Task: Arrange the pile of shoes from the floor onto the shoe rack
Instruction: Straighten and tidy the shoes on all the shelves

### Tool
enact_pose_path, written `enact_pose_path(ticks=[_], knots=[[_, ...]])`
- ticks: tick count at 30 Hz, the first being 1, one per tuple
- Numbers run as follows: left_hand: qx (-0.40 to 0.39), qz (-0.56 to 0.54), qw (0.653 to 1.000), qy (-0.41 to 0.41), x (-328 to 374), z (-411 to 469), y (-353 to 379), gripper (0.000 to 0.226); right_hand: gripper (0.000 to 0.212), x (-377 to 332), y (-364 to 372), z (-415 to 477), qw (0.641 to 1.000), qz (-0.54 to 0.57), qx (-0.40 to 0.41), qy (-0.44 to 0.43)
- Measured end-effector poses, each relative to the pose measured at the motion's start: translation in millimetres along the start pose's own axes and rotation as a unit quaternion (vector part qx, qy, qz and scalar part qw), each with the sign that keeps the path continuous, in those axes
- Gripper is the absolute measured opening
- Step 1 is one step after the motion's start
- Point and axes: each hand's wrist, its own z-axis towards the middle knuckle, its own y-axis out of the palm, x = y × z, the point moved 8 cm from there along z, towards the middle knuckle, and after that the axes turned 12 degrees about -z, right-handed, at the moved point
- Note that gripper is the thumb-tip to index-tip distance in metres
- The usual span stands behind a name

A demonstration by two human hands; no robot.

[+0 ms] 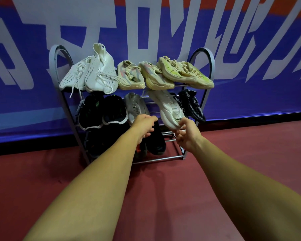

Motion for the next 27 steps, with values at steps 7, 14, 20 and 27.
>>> enact_pose_path(ticks=[7, 14, 20, 27], knots=[[0.015, -0.186, 0.978, -0.088, -8.8, 0.2, -5.5, 0.028, 0.010, -5.8, 11.1, -11.3, 0.997, -0.037, -0.063, -0.009], [0.052, -0.276, 0.951, -0.128, -18.8, -0.6, -18.4, 0.037, 0.010, -5.9, 11.3, -3.2, 0.997, -0.054, -0.054, -0.018], [0.078, -0.316, 0.937, -0.126, -19.9, -5.0, -18.2, 0.023, 0.031, -5.1, 19.0, 9.4, 0.998, 0.011, -0.050, -0.034], [0.077, -0.322, 0.937, -0.113, -20.8, -3.7, -20.4, 0.030, 0.035, 4.8, 43.2, 2.6, 0.998, 0.040, -0.047, 0.007]])
